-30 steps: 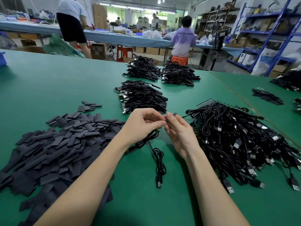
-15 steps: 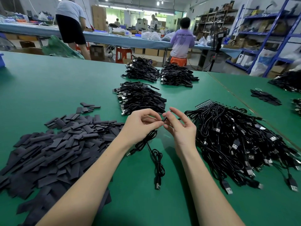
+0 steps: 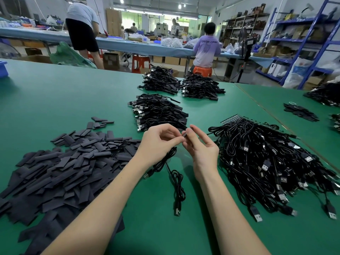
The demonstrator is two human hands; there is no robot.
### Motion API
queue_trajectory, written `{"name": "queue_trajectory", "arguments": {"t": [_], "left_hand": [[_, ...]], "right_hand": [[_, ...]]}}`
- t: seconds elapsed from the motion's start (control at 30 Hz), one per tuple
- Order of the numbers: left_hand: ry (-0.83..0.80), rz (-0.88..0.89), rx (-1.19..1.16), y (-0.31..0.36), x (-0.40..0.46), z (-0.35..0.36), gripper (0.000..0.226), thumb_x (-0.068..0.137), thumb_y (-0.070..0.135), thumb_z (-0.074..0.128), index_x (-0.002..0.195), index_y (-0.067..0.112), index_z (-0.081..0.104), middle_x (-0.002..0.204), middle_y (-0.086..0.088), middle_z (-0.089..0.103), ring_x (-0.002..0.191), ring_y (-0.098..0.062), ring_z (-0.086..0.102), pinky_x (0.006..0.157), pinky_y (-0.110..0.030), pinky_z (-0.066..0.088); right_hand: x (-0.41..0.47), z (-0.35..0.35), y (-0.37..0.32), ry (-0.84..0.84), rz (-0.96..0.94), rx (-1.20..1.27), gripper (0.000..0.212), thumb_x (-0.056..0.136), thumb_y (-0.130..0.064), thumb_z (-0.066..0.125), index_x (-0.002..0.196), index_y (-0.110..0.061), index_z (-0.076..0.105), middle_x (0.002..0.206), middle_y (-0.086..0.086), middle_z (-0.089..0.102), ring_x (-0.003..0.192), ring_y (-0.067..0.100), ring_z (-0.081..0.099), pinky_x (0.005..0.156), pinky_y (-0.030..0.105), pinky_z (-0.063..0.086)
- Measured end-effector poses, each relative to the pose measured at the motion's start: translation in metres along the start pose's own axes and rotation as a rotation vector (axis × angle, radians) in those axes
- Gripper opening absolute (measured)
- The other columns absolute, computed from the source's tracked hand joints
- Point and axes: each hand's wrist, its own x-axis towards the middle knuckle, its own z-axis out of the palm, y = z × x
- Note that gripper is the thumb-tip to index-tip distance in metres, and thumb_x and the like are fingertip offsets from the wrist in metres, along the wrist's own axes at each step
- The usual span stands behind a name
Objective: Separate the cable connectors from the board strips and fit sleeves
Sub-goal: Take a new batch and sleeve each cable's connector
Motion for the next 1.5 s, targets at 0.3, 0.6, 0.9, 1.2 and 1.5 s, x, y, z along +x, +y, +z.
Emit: {"name": "queue_trajectory", "arguments": {"t": [0.3, 0.6, 0.9, 1.2, 1.5], "left_hand": [[-0.104, -0.044, 0.379, 0.004, 0.008, -0.034, 0.023, 0.083, 0.013, 0.081, 0.096, 0.021, 0.064, 0.086, 0.006, 0.074, 0.074, -0.005, 0.069, 0.071, -0.008, 0.05], [0.111, 0.223, 0.735, 0.021, 0.108, -0.045, 0.015, 0.089, 0.003, 0.064, 0.098, 0.015, 0.069, 0.094, 0.0, 0.065, 0.086, -0.018, 0.058, 0.084, -0.031, 0.049], [0.013, 0.106, 0.918, -0.007, 0.131, -0.041, 0.02, 0.095, 0.011, 0.055, 0.112, 0.012, 0.066, 0.115, -0.007, 0.067, 0.113, -0.03, 0.056, 0.099, -0.045, 0.045], [0.251, -0.282, 0.094, -0.004, 0.017, 0.003, 0.016, 0.09, 0.027, 0.071, 0.099, 0.016, 0.064, 0.094, 0.002, 0.071, 0.083, -0.011, 0.066, 0.078, -0.022, 0.051], [0.201, -0.494, -0.634, -0.003, -0.006, 0.024, 0.003, 0.095, 0.006, 0.067, 0.094, 0.009, 0.068, 0.076, -0.004, 0.073, 0.063, -0.013, 0.069, 0.064, -0.019, 0.057]], "right_hand": [[0.007, -0.004, -0.01, 0.128, 0.04, 0.176, 0.027, 0.095, -0.013, 0.072, 0.121, -0.01, 0.062, 0.087, 0.011, 0.077, 0.073, 0.015, 0.075, 0.067, 0.022, 0.06], [0.0, -0.001, 0.005, -0.057, -0.058, -1.086, 0.018, 0.085, -0.047, 0.073, 0.086, -0.03, 0.072, 0.078, -0.019, 0.072, 0.08, 0.0, 0.066, 0.069, 0.024, 0.046], [-0.005, 0.007, 0.005, -0.166, -0.051, -1.424, 0.013, 0.079, -0.037, 0.072, 0.091, -0.036, 0.066, 0.077, -0.023, 0.069, 0.081, 0.002, 0.064, 0.06, 0.02, 0.038], [0.003, 0.002, -0.011, -0.037, -0.008, -0.784, 0.015, 0.078, -0.021, 0.085, 0.089, -0.021, 0.074, 0.074, -0.005, 0.075, 0.062, 0.006, 0.065, 0.061, 0.02, 0.046], [0.0, 0.013, -0.057, -0.212, 0.059, -1.006, 0.019, 0.085, -0.02, 0.081, 0.101, -0.017, 0.073, 0.083, 0.001, 0.077, 0.069, 0.015, 0.069, 0.069, 0.029, 0.06]]}}
